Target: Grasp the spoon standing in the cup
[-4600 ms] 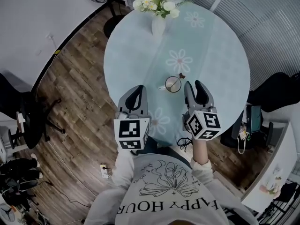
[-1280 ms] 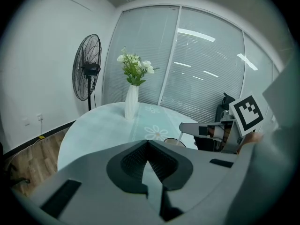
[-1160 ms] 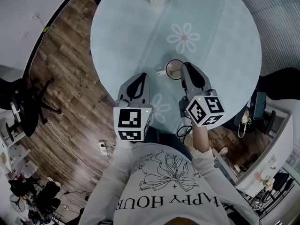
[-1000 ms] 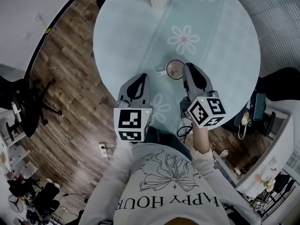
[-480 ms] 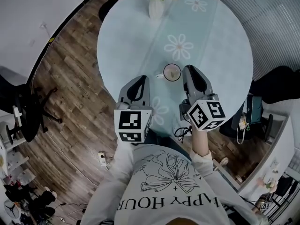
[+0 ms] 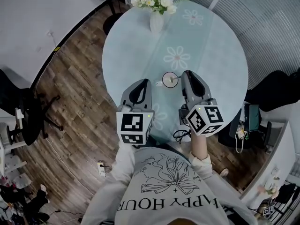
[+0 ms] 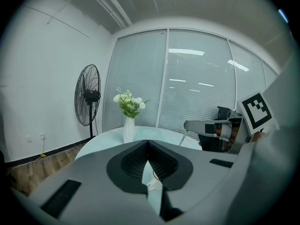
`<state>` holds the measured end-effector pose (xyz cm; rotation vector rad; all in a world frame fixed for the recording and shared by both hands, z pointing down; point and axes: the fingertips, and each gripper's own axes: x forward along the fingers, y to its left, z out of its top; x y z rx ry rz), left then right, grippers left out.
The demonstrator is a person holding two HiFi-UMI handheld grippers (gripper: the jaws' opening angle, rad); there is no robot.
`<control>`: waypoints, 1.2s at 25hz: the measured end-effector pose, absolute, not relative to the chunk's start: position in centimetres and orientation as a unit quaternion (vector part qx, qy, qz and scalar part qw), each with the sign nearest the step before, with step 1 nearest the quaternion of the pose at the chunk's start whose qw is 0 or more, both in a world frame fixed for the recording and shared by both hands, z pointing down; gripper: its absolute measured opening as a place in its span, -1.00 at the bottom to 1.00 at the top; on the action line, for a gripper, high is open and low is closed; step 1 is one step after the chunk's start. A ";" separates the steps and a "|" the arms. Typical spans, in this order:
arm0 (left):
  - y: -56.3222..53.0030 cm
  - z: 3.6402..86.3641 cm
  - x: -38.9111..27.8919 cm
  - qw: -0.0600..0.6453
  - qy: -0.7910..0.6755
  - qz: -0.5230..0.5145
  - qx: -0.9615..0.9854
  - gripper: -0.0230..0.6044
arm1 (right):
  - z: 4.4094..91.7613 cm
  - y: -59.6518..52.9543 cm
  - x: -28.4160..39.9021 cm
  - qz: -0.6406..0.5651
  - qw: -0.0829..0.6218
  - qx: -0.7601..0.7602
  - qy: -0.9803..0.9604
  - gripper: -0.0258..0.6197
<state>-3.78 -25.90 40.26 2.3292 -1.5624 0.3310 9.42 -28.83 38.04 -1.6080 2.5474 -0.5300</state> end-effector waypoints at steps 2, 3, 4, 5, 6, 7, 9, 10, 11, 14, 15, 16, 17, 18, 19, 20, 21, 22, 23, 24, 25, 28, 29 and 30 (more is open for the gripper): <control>-25.8 39.7 -3.8 0.152 -0.549 0.112 0.814 -0.91 | 37.5 -28.7 9.3 -0.167 0.043 -0.523 0.835 -0.75; -25.8 39.4 -3.8 0.149 -0.550 0.110 0.814 -0.91 | 37.2 -28.6 9.3 -0.163 0.044 -0.522 0.836 -0.75; -25.7 39.1 -3.8 0.147 -0.551 0.109 0.814 -0.91 | 36.8 -28.5 9.3 -0.160 0.045 -0.522 0.837 -0.75; -25.6 38.7 -3.9 0.144 -0.552 0.106 0.814 -0.91 | 36.5 -28.4 9.3 -0.156 0.046 -0.521 0.838 -0.75; -25.5 38.4 -3.9 0.141 -0.554 0.104 0.814 -0.91 | 36.2 -28.2 9.3 -0.153 0.047 -0.520 0.839 -0.75; -25.5 38.1 -4.0 0.138 -0.556 0.101 0.813 -0.91 | 35.9 -28.1 9.2 -0.150 0.048 -0.520 0.840 -0.75; -25.3 37.6 -4.1 0.133 -0.559 0.096 0.813 -0.91 | 35.3 -27.9 9.1 -0.144 0.051 -0.519 0.841 -0.75; -25.2 37.3 -4.2 0.130 -0.559 0.094 0.813 -0.91 | 35.1 -27.8 9.1 -0.141 0.053 -0.519 0.842 -0.75; -25.2 37.1 -4.2 0.127 -0.560 0.092 0.813 -0.91 | 34.8 -27.7 9.0 -0.138 0.054 -0.518 0.842 -0.75; -25.0 36.3 -4.6 0.121 -0.563 0.086 0.813 -0.91 | 34.0 -27.5 8.7 -0.130 0.057 -0.516 0.845 -0.75; -24.9 36.1 -4.7 0.119 -0.564 0.086 0.813 -0.91 | 33.8 -27.4 8.6 -0.128 0.058 -0.515 0.845 -0.75; -24.8 35.9 -4.8 0.117 -0.565 0.085 0.812 -0.91 | 33.6 -27.3 8.5 -0.126 0.059 -0.515 0.846 -0.75; -24.8 35.7 -4.9 0.116 -0.566 0.084 0.812 -0.91 | 33.4 -27.2 8.4 -0.124 0.061 -0.515 0.846 -0.75; -24.7 35.5 -5.1 0.114 -0.566 0.083 0.812 -0.91 | 33.2 -27.1 8.3 -0.122 0.062 -0.515 0.846 -0.75; -24.7 35.3 -5.2 0.112 -0.567 0.082 0.812 -0.91 | 33.0 -27.1 8.2 -0.120 0.064 -0.515 0.846 -0.75; -24.7 35.1 -5.4 0.110 -0.568 0.080 0.812 -0.91 | 32.8 -27.1 8.1 -0.119 0.065 -0.515 0.846 -0.75; -24.7 35.0 -5.5 0.108 -0.569 0.078 0.811 -0.91 | 32.7 -27.1 8.0 -0.118 0.066 -0.514 0.847 -0.75; -24.7 34.8 -5.6 0.107 -0.570 0.077 0.811 -0.91 | 32.6 -27.1 7.9 -0.117 0.068 -0.514 0.847 -0.75; -24.8 34.6 -5.8 0.106 -0.570 0.075 0.811 -0.91 | 32.5 -27.1 7.8 -0.116 0.069 -0.514 0.847 -0.75; -24.7 34.5 -5.9 0.104 -0.571 0.074 0.811 -0.91 | 32.3 -27.1 7.6 -0.115 0.069 -0.514 0.847 -0.75; -24.7 34.3 -6.0 0.103 -0.571 0.073 0.811 -0.91 | 32.2 -27.1 7.5 -0.114 0.069 -0.514 0.847 -0.75; -24.8 33.9 -6.3 0.100 -0.572 0.069 0.811 -0.91 | 31.7 -27.1 7.3 -0.108 0.070 -0.513 0.849 -0.75; -24.9 33.8 -6.4 0.100 -0.572 0.068 0.811 -0.91 | 31.5 -27.1 7.2 -0.107 0.071 -0.513 0.849 -0.75; -24.9 33.7 -6.5 0.100 -0.572 0.067 0.811 -0.91 | 31.4 -27.2 7.2 -0.106 0.071 -0.513 0.849 -0.75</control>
